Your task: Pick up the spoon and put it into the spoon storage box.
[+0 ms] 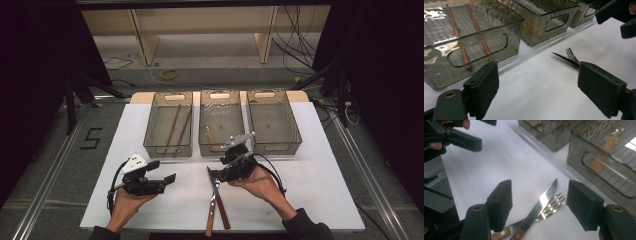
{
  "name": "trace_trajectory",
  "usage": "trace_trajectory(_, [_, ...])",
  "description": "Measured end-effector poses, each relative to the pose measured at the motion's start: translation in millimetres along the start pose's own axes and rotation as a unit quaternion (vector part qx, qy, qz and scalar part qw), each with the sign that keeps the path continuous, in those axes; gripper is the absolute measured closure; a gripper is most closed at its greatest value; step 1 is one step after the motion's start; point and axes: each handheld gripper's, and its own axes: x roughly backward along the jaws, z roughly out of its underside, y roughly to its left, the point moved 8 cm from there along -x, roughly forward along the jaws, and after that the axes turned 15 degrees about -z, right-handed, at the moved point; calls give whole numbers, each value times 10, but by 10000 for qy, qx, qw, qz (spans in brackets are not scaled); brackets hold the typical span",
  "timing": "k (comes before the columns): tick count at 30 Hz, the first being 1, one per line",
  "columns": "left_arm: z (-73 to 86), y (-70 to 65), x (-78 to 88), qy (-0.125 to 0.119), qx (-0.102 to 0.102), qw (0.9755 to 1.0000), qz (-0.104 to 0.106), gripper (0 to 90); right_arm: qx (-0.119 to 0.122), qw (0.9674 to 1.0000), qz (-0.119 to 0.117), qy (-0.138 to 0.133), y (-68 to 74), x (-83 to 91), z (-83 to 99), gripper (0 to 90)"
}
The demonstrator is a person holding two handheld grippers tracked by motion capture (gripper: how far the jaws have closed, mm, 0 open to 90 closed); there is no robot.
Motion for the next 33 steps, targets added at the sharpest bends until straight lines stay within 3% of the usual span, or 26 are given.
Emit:
trace_trajectory(19, [5, 8, -3, 16, 3, 10000, -12, 168, 143, 9982, -448, 384, 265, -264, 264, 423])
trace_trajectory(33, [3, 6, 0, 20, -11, 10000, 0, 169, 344, 9939, -670, 810, 395, -482, 449, 624])
